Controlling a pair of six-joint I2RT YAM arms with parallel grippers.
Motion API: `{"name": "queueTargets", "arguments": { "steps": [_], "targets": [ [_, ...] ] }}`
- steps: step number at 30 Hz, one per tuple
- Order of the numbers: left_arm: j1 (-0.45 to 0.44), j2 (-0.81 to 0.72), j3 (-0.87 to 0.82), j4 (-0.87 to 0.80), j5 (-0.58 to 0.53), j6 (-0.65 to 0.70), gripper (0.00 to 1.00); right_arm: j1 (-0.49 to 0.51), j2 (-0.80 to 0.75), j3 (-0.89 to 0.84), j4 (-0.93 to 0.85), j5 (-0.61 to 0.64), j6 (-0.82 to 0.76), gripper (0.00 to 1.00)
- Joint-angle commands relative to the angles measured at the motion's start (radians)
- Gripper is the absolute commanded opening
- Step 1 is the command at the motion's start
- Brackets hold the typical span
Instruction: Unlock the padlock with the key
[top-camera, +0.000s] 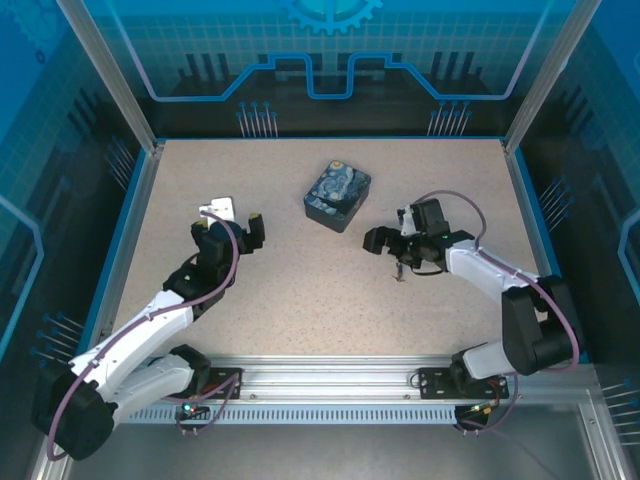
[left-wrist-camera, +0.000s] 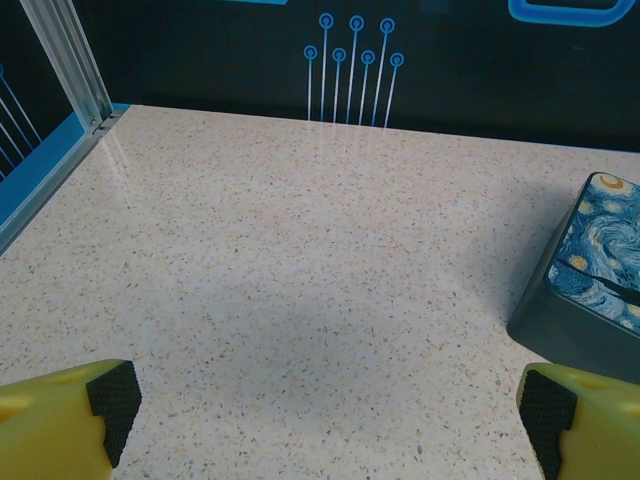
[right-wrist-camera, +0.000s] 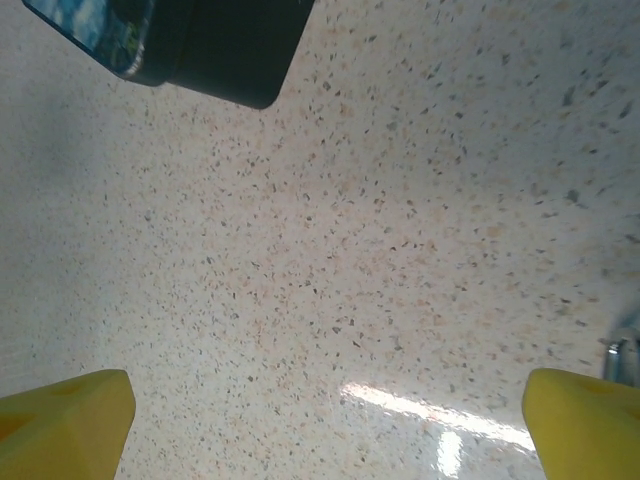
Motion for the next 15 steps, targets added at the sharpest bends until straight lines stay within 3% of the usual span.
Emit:
{"name": "queueTargets", "arguments": {
  "steps": [1,7,15],
  "targets": [
    [0.008,0.008,0.035,0.03,-0.016,-0.02,0.99,0.017,0.029,-0.026,0.049,-0.014,0.023,1.0],
    [0.008,0.02,0.043,0.025,-0.016,-0.034,0.99,-0.017,0.011,-0.082,0.042,-0.014,0.003,1.0],
    [0.008,0.033,0.055,0.018,-0.011,-0.042,0.99,-0.231,-0.228,-0.191,-0.014,-0.121,-0.043,1.0]
  ]
}}
